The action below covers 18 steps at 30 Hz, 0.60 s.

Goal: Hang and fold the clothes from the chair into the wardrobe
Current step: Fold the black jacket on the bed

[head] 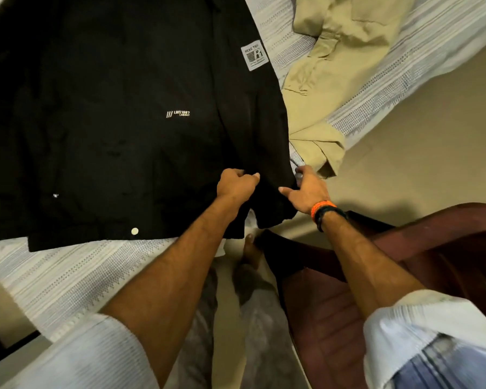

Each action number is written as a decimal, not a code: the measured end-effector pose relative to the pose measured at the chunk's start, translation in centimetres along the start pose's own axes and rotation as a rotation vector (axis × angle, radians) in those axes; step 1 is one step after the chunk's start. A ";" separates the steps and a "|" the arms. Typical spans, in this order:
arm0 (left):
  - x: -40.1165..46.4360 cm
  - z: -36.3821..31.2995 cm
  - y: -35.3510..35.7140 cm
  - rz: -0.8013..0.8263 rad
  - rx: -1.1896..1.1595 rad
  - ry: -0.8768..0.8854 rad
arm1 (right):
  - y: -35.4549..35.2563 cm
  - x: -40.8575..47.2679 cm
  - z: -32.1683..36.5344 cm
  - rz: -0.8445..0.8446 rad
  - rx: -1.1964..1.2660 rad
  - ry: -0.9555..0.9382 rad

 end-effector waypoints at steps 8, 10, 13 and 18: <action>-2.9 -0.4 -0.7 0.039 -0.292 -0.142 | -1.9 -2.2 0.7 0.015 0.465 0.002; -4.0 -1.0 -1.8 0.037 -0.321 -0.131 | -3.1 -3.5 1.4 0.046 0.586 0.029; -5.7 -1.9 -3.4 0.040 -0.344 -0.106 | -3.9 -5.3 2.0 0.182 0.673 0.065; -8.2 -2.6 -5.3 0.032 -0.237 -0.056 | -5.0 -7.9 3.8 0.229 0.873 0.006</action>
Point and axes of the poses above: each hand's wrist, its own x-axis towards the middle knuckle, its own y-axis out of the palm, z = x × y, the point moved 5 cm from there along x, towards the middle knuckle
